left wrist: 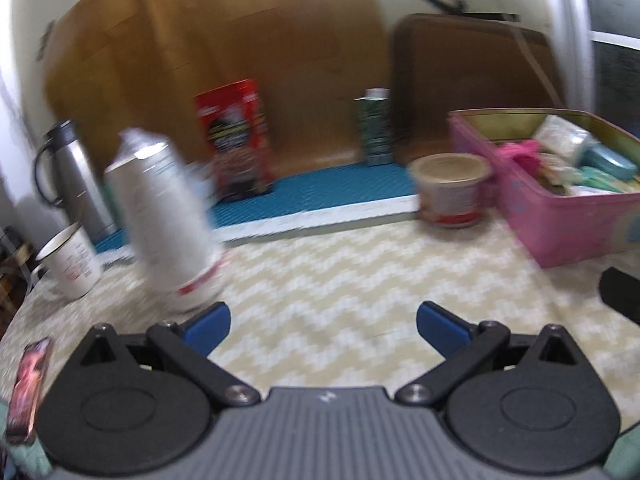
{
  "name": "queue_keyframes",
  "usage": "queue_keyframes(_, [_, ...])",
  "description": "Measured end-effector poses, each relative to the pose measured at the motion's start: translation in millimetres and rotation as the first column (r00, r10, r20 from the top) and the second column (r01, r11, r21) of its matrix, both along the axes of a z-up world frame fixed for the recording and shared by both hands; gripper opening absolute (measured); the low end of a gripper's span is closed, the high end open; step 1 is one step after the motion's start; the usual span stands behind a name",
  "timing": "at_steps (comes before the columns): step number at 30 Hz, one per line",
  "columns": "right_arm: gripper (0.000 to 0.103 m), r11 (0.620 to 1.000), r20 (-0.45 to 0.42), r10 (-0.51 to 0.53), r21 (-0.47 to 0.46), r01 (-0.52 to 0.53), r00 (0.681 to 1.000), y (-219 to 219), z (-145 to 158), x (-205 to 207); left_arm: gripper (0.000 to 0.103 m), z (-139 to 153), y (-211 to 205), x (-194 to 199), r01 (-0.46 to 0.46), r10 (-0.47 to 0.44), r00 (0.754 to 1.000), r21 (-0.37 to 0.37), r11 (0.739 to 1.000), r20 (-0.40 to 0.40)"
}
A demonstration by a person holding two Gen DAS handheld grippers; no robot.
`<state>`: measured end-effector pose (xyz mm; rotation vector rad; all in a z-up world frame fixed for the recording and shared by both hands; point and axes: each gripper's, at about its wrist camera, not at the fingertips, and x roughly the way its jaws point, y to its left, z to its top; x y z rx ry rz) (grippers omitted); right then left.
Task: Organize soft objects
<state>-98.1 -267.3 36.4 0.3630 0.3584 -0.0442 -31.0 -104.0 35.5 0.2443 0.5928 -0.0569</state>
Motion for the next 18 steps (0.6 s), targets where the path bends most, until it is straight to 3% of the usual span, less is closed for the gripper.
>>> queue_keyframes(8, [0.095,0.988,0.015,-0.150,0.025,0.149,0.989,-38,-5,-27,0.103,-2,-69,0,0.188,-0.187,0.981,0.010,0.982,-0.042])
queue_keyframes(18, [0.095,0.969,0.051,-0.249,0.028,0.247,0.967,-62,-4,-45,0.103,-1,-106,-2,0.282,-0.281,0.958,0.009,0.959,-0.049])
